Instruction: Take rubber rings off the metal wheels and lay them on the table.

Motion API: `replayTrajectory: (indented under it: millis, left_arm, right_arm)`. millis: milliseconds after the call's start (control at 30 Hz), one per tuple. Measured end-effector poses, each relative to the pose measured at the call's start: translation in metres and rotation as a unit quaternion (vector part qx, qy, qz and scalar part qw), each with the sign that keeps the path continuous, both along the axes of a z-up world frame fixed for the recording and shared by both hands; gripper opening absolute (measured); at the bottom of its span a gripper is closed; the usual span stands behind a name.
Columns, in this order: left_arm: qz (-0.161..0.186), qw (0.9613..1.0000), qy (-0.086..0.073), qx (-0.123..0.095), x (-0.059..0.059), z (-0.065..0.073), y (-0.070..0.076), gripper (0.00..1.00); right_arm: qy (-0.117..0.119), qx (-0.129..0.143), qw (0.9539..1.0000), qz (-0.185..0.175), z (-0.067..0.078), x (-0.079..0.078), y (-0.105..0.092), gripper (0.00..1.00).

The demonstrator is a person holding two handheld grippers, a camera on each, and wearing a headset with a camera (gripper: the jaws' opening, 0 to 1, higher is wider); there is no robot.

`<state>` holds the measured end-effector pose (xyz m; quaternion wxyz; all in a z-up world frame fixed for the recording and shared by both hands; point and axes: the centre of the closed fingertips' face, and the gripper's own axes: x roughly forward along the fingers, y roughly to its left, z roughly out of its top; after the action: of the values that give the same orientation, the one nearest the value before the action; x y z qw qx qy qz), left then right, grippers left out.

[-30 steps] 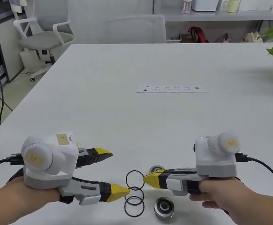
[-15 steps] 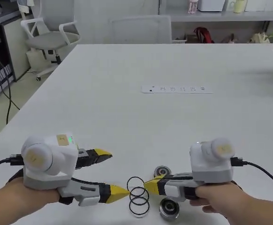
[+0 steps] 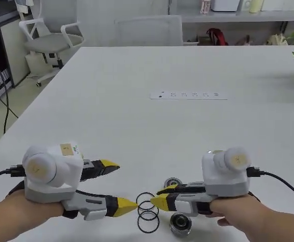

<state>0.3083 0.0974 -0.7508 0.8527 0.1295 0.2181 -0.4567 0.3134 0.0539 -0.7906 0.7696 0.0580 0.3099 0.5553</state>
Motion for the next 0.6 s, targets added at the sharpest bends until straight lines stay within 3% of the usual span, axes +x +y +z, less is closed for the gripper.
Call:
replayTrajectory:
  millis: [600]
  left_arm:
    - [-0.007, 1.0000, -0.001, -0.004, 0.003, 0.002, -0.011, 0.60]
  right_arm:
    - [-0.057, 0.004, 0.9984, -0.004, 0.024, 0.010, -0.012, 0.32]
